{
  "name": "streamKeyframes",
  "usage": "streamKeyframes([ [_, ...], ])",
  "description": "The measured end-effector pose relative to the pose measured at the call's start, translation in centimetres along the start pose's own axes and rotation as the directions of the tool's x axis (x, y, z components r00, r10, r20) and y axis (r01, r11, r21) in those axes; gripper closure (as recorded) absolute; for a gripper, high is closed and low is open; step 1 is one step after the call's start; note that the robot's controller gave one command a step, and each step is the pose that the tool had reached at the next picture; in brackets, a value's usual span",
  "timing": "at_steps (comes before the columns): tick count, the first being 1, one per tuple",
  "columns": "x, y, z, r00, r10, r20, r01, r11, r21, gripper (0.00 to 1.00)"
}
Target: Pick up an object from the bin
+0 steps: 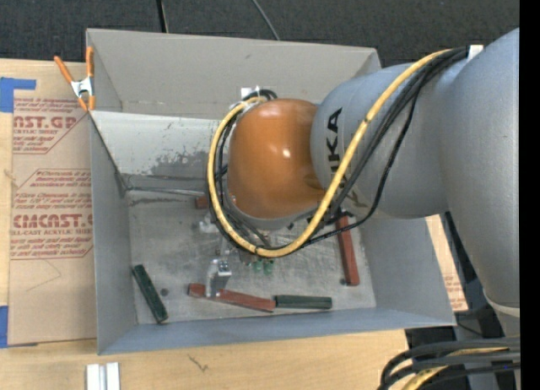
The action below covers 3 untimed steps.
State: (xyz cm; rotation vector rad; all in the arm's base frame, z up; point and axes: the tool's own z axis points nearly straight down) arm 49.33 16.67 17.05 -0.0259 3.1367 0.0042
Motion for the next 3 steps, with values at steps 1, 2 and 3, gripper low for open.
streamKeyframes([
  [1,0.4,-4.3,1.0,1.000,-0.012,-0.005,0.012,1.000,0.004,0.00],
  [2,0.7,-3.9,1.3,0.999,-0.053,-0.005,0.053,0.999,0.002,0.00],
  [3,1.1,-3.7,10.0,0.999,0.047,0.005,-0.047,0.999,-0.002,0.00],
])
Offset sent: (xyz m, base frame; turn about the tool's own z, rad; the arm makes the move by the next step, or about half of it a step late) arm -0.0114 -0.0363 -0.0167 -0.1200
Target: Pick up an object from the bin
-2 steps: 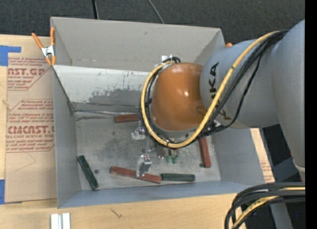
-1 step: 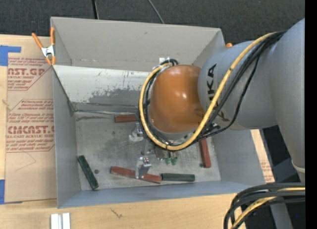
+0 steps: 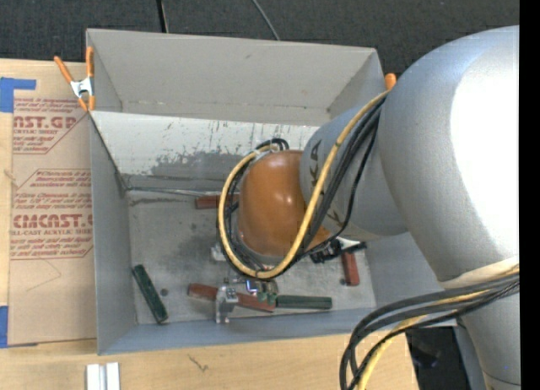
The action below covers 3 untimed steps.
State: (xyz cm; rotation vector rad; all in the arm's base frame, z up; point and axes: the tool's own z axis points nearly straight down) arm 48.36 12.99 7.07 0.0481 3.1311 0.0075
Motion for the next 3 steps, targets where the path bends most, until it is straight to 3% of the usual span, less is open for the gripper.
streamKeyframes([
  [1,0.20,-0.09,-0.90,1.000,-0.003,-0.012,0.003,1.000,0.004,1.00],
  [3,0.26,-0.10,-1.16,1.000,-0.003,-0.013,0.003,1.000,0.004,1.00],
])
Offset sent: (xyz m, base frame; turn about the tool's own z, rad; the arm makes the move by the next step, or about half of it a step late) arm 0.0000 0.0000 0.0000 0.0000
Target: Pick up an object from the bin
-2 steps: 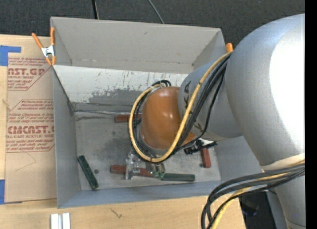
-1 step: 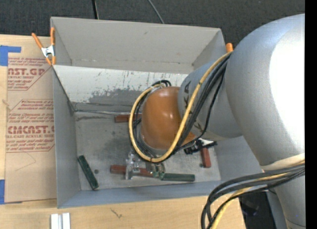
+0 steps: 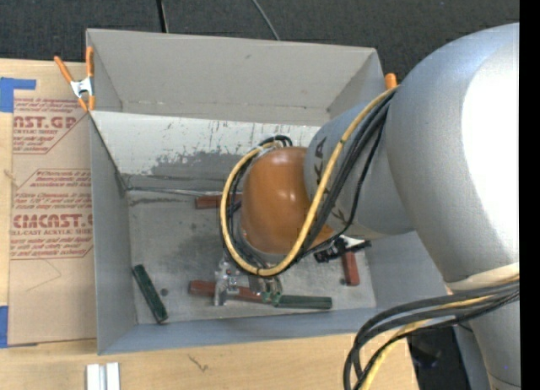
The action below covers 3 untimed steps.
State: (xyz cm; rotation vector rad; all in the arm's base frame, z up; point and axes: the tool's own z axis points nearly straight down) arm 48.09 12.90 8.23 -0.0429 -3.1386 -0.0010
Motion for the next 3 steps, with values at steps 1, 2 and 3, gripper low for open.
streamKeyframes([
  [1,0.1,0.0,-1.0,1.000,0.000,-0.005,0.000,1.000,0.001,1.00],
  [2,0.2,0.0,-3.0,1.000,0.000,-0.008,0.000,1.000,0.002,1.00],
  [3,0.1,0.0,-5.2,1.000,0.000,0.000,0.000,1.000,0.000,1.00],
])
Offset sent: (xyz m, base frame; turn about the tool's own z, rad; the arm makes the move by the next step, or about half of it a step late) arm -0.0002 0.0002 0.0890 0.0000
